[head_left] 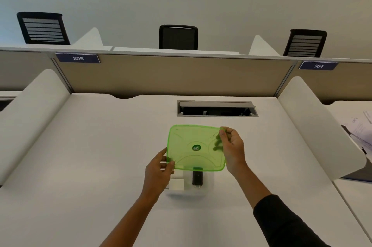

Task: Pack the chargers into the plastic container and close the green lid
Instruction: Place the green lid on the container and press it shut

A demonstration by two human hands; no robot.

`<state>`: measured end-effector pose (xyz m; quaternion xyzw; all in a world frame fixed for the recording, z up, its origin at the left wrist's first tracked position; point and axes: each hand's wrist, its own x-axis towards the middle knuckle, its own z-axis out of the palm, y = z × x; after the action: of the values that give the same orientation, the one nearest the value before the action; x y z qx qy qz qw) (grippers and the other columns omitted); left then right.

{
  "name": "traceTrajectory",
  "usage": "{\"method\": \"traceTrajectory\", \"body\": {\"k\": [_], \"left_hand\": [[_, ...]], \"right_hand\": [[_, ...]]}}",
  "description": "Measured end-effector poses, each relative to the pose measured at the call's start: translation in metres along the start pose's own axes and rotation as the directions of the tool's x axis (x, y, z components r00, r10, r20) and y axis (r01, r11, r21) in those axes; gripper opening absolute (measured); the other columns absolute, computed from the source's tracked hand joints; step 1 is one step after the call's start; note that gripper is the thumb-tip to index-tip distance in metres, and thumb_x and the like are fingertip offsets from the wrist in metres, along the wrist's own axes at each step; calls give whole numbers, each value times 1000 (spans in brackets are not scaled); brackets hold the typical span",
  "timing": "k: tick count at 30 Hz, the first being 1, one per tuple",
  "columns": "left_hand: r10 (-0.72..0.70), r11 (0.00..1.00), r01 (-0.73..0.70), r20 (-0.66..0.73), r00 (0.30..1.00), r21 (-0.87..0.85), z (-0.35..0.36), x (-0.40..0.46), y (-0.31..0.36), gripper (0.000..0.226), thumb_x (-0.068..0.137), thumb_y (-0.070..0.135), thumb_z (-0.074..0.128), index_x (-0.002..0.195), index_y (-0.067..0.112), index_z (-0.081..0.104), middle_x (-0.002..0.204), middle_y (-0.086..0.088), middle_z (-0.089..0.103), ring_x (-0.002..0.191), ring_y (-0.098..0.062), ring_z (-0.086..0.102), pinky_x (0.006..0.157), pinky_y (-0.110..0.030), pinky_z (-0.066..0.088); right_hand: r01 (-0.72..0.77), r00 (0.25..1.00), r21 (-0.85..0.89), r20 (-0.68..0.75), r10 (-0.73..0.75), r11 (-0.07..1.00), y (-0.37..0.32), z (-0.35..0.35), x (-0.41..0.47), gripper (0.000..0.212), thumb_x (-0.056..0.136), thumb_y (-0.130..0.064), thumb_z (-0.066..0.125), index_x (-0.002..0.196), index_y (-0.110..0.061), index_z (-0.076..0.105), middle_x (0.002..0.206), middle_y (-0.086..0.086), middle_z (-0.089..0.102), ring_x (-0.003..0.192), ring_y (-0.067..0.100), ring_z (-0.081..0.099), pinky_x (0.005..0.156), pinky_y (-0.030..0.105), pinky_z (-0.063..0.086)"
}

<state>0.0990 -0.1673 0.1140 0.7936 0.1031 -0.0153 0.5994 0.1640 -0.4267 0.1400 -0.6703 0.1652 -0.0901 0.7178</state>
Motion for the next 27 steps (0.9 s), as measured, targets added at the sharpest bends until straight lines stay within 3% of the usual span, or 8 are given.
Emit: {"method": "traceTrajectory", "body": {"k": [3, 5, 9, 15, 17, 21, 25, 27], "left_hand": [[-50, 998, 50, -6, 999, 29, -6, -3, -13, 53, 96, 14, 72, 147, 26, 60, 106, -6, 76, 76, -17, 82, 61, -15, 59], [-91, 995, 91, -2, 996, 31, -8, -6, -21, 54, 94, 12, 74, 146, 23, 62, 108, -10, 74, 73, -18, 82, 60, -15, 59], [-128, 988, 124, 29, 991, 93, -7, -11, -34, 52, 94, 14, 74, 144, 25, 64, 104, -11, 75, 71, -21, 82, 71, -27, 64], [-143, 973, 135, 29, 989, 189, -5, -12, -47, 42, 94, 18, 73, 136, 24, 71, 106, -10, 73, 73, -21, 80, 79, -36, 65], [-110, 957, 100, 22, 994, 273, -5, -12, -47, 38, 94, 21, 73, 131, 25, 73, 106, -5, 72, 75, -15, 78, 79, -32, 61], [-60, 944, 58, -6, 998, 325, -6, -14, -49, 42, 92, 23, 76, 134, 23, 72, 109, -6, 64, 79, -8, 67, 68, -14, 44], [-85, 960, 90, -32, 996, 264, -8, -17, -54, 54, 91, 25, 79, 143, 18, 64, 125, -9, 57, 86, -6, 61, 73, -14, 44], [-85, 966, 89, -28, 996, 242, -9, -19, -55, 55, 92, 24, 78, 144, 18, 63, 127, -10, 55, 91, -11, 62, 83, -21, 48]], "right_hand": [[-78, 993, -201, 69, 94, 976, 15, -3, -4, 29, 98, -20, 73, 125, -12, 66, 116, 22, 67, 88, 24, 69, 72, 41, 67], [-92, 983, -390, 110, 145, 916, 24, -7, -9, 45, 93, -24, 78, 134, -14, 63, 122, 14, 66, 103, 29, 70, 84, 46, 66], [-62, 972, -600, 143, 184, 798, 36, -12, -17, 58, 88, -30, 83, 141, -16, 63, 126, 9, 62, 110, 28, 66, 86, 34, 58], [-73, 964, -651, 150, 222, 756, 42, -9, -23, 65, 90, -25, 82, 148, -9, 57, 131, 11, 61, 121, 27, 62, 107, 42, 54], [-85, 961, -662, 143, 237, 744, 43, -7, -24, 71, 91, -25, 81, 153, -7, 51, 137, 13, 59, 127, 28, 60, 111, 41, 51], [-92, 959, -675, 136, 247, 732, 46, -3, -27, 72, 91, -25, 81, 154, -6, 50, 140, 14, 59, 131, 28, 58, 114, 39, 48], [-95, 959, -680, 133, 251, 727, 45, -1, -27, 72, 91, -25, 81, 154, -6, 50, 140, 14, 58, 132, 28, 57, 113, 37, 47], [-96, 958, -683, 134, 254, 724, 44, 0, -27, 72, 91, -24, 81, 154, -6, 50, 141, 13, 58, 133, 28, 57, 113, 36, 47]]}}
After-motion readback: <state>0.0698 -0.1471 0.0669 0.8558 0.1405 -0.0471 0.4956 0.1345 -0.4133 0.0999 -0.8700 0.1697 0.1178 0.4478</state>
